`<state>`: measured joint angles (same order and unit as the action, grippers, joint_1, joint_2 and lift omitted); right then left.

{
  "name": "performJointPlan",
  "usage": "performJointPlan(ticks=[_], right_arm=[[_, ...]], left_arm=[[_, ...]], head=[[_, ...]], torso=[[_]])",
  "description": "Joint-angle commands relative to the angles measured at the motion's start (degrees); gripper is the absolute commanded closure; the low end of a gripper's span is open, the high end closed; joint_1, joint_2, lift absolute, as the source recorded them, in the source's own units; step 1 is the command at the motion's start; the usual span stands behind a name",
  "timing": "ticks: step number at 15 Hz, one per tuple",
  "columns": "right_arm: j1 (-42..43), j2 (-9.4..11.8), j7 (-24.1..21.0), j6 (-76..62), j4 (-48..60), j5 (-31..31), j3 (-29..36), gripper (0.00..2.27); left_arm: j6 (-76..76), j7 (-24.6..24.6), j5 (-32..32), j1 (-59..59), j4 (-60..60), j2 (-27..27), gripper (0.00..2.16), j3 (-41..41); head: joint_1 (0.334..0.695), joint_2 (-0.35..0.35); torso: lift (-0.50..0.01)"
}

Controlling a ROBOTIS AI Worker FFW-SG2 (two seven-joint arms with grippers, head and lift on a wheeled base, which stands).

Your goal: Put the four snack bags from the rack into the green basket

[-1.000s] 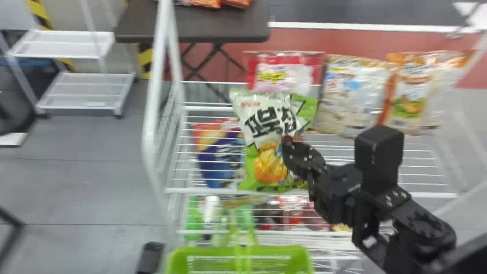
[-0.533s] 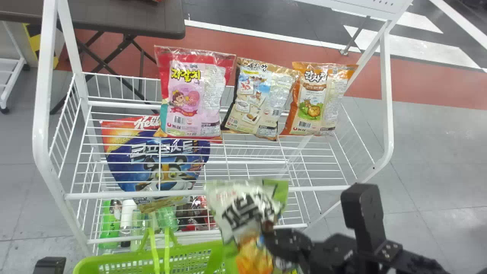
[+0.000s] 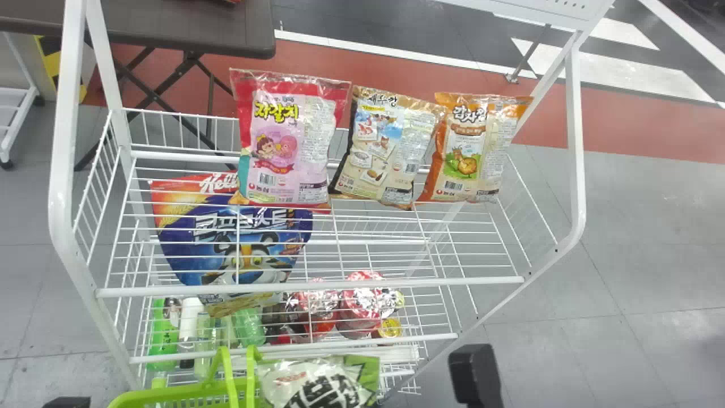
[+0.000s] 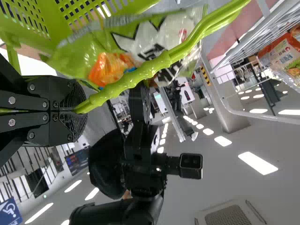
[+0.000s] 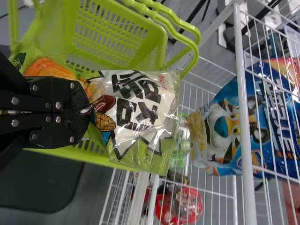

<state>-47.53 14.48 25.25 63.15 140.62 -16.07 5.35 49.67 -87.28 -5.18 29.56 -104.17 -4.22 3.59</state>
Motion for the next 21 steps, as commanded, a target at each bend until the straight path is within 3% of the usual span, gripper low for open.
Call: performJointPlan(ticks=[1, 4, 5, 6, 7, 8, 9, 13, 16, 19, 21], right_arm=[[1.47, -0.68, -0.03, -2.37, -3.16, 1.04, -3.76, 2.06], [3.76, -1.3, -0.29, -2.9, -6.85, 4.47, -9.04, 2.0], [3.76, -1.3, -0.2, -2.9, -7.2, 4.91, -9.65, 1.87], [3.76, -1.3, -0.2, -2.72, -7.38, 4.91, -9.74, 1.6], [3.76, -1.3, 0.15, -2.55, -7.38, 5.35, -9.65, 1.02], [3.5, -1.21, 1.12, -2.72, -7.29, 5.97, -9.3, 0.1], [3.14, -1.21, 1.56, -2.72, -6.94, 6.05, -8.42, 0.0], [2.71, -1.3, 3.31, -3.6, -6.24, 4.47, -4.38, 0.08], [3.14, -2.44, 1.64, -15.91, -6.59, 0.6, -1.04, 0.11], [11.14, -3.58, -4.6, -22.23, -8.87, 1.84, -3.41, 0.11], [17.65, -5.08, -12.33, -29.27, -12.83, 4.47, -7.63, 0.11]], left_arm=[[0.04, 0.01, 0.09, 0.23, -0.51, 0.0, 2.11, 1.25], [0.04, 0.09, 0.26, 0.41, -0.68, 0.08, 2.11, 1.77], [0.04, 0.09, 0.17, 0.5, -0.86, 0.08, 2.11, 1.77], [0.04, 0.09, 0.26, 0.5, -0.86, 0.08, 2.11, 1.77], [0.04, 0.09, 0.26, 0.5, -0.86, 0.08, 2.11, 1.69], [0.04, 0.18, 0.26, 0.5, -0.86, 0.08, 2.11, 1.69], [0.04, 0.27, 0.26, 0.41, -0.86, 0.08, 2.11, 1.69], [0.04, 0.53, 0.26, 0.23, -0.59, 0.17, 2.11, 1.69], [0.04, 0.53, 0.26, 0.23, -0.59, 0.17, 2.11, 1.77], [0.21, 0.71, 0.7, 0.23, -0.59, 0.26, 2.11, 2.83], [0.39, 0.97, 0.79, 0.23, -0.59, 0.17, 2.11, 3.18]], head=[[0.695, -0.35], [0.695, -0.35], [0.695, -0.35], [0.695, -0.35], [0.695, -0.35], [0.695, -0.35], [0.695, -0.35], [0.695, -0.35], [0.695, -0.35], [0.695, -0.35], [0.695, -0.35]], torso=[[-0.006], [-0.006], [-0.006], [-0.006], [-0.006], [-0.006], [-0.006], [-0.006], [-0.006], [-0.006], [-0.006]])
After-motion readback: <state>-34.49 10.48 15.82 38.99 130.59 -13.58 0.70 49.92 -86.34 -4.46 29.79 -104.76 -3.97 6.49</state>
